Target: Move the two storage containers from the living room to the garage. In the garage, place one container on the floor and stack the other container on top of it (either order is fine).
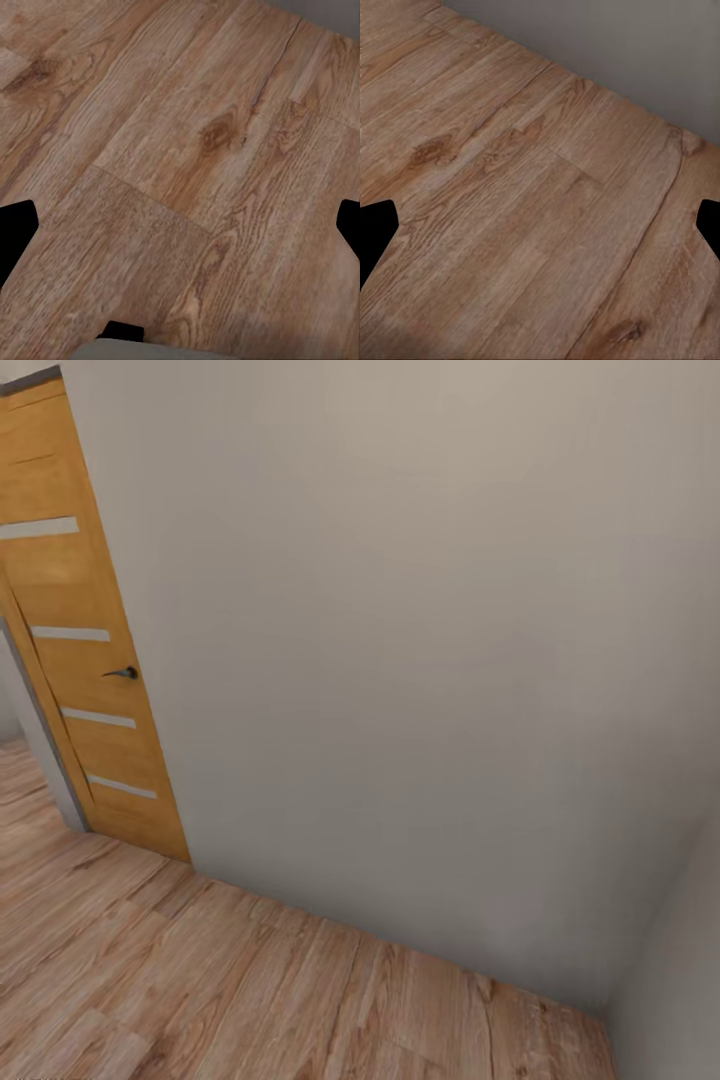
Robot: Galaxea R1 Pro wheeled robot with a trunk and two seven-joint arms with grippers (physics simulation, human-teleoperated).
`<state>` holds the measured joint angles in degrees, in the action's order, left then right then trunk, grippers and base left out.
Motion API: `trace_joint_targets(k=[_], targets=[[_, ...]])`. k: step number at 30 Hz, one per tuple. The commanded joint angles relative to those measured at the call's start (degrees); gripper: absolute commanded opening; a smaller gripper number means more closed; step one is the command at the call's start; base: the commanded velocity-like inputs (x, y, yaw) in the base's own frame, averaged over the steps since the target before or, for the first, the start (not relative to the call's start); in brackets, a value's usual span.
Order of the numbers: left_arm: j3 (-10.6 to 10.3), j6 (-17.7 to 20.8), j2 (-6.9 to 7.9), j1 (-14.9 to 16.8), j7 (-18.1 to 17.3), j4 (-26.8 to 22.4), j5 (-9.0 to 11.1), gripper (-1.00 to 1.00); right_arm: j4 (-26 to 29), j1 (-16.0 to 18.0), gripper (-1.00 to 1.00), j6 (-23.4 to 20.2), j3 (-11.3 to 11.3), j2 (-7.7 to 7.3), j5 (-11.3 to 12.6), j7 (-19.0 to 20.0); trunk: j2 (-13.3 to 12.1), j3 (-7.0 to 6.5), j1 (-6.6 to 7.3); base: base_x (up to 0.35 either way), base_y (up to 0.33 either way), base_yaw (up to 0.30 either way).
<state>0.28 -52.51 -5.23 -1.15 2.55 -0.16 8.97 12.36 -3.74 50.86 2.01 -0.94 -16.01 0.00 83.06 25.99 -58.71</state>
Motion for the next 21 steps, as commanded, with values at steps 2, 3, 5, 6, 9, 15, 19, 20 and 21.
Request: trace_joint_targets(k=[2,3,5,6,9,15,19,20,21], targets=[[-0.02,-0.14,-0.03,0.00,0.27,-0.01,-0.09,1.00,0.12,-0.04,1.00,0.03,0.19,-0.03,0.10,0.00,0.02,0.03,-0.02,0.064,0.000,0.204],[-0.02,-0.14,-0.04,0.00,0.27,-0.01,-0.09,1.00,0.12,-0.04,1.00,0.03,0.19,-0.03,0.10,0.00,0.02,0.03,-0.02,0.032,0.000,0.231],[-0.02,-0.18,-0.06,0.00,0.27,-0.01,-0.09,1.00,0.12,-0.03,1.00,0.03,0.19,-0.03,0.10,0.00,0.02,0.03,-0.02,0.012,0.000,0.249],[-0.02,-0.19,-0.07,0.00,0.27,-0.01,-0.09,1.00,0.12,-0.03,1.00,0.01,0.19,-0.03,0.10,0.00,0.02,0.03,-0.02,0.005,0.000,0.255],[-0.02,-0.22,-0.07,0.00,0.28,-0.01,-0.09,1.00,0.12,-0.04,1.00,0.02,0.19,-0.03,0.10,0.00,0.02,0.03,-0.02,0.000,0.000,0.259],[-0.02,-0.19,-0.05,0.00,0.27,-0.01,-0.09,1.00,0.12,-0.04,1.00,0.01,0.19,-0.03,0.10,-0.03,0.02,0.03,-0.02,0.049,0.004,0.260],[-0.02,-0.21,0.01,0.00,0.27,-0.01,-0.09,1.00,0.12,-0.04,1.00,0.01,0.19,-0.03,0.10,-0.06,0.02,0.03,-0.02,0.244,0.012,0.260],[-0.02,-0.21,0.02,0.00,0.27,-0.01,-0.09,1.00,0.12,-0.04,1.00,0.02,0.19,-0.03,0.10,-0.06,0.02,0.03,-0.02,0.284,0.005,0.260],[-0.02,-0.21,0.03,0.00,0.27,-0.01,-0.08,1.00,0.12,-0.04,1.00,0.02,0.19,-0.03,0.10,-0.08,0.02,0.03,-0.02,0.299,0.003,0.260]])
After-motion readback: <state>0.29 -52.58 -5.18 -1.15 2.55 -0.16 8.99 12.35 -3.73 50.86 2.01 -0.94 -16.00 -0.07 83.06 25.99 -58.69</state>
